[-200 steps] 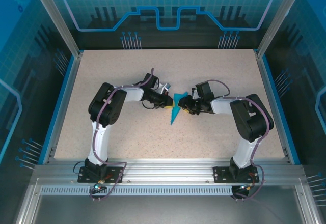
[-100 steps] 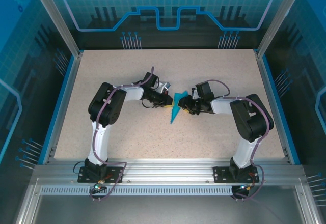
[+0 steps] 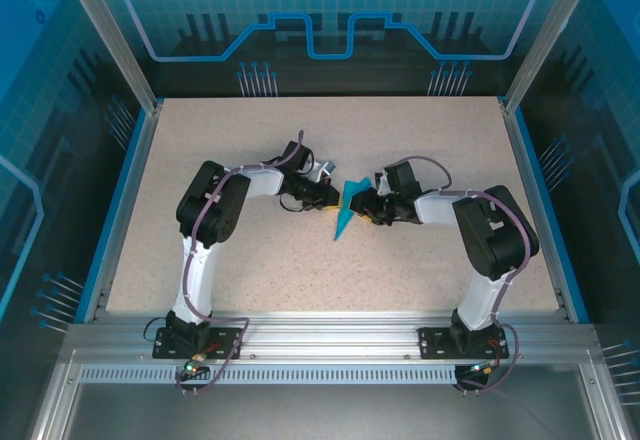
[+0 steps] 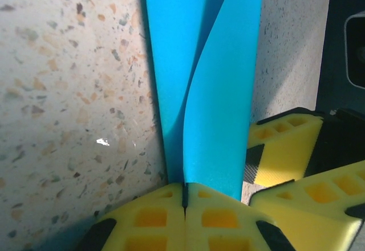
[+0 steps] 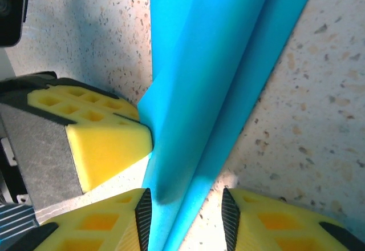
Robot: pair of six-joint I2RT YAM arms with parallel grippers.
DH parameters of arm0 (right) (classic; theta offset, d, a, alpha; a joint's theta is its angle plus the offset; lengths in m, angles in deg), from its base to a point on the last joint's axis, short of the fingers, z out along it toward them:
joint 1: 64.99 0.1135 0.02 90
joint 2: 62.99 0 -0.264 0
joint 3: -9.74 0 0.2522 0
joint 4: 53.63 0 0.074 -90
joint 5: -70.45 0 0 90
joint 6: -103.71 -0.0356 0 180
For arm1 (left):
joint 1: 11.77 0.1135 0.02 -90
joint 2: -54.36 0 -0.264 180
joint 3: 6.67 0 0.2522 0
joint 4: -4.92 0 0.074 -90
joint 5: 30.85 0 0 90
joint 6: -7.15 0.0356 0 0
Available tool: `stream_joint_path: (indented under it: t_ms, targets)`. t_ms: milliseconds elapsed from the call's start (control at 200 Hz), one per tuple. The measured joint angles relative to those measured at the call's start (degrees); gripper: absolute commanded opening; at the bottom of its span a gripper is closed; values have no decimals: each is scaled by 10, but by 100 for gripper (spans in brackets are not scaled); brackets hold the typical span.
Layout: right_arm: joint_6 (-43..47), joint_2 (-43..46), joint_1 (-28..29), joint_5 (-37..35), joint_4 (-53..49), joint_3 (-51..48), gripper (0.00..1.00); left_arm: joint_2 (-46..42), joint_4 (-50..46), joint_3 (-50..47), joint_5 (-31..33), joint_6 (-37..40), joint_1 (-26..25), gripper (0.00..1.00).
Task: Fold a paper plane with a square sheet of paper (fold left side to right side)
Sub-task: Fold the wing for the fifth time at the center of the table.
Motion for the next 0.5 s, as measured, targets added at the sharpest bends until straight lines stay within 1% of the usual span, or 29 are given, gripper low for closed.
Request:
stream_joint_path:
  t_ms: [90, 225, 315, 500]
  targets:
    - [10, 22, -10, 3, -7, -1, 32, 2, -5, 3, 0, 0, 0, 0]
    - [17, 33, -21, 11, -6, 21, 26, 2, -9, 6, 0, 1, 0, 0]
    - [17, 20, -21, 19, -5, 49, 25, 2, -10, 6, 0, 2, 0, 0]
    - [18, -25, -19, 26, 2, 91, 24, 2, -11, 6, 4, 2, 0, 0]
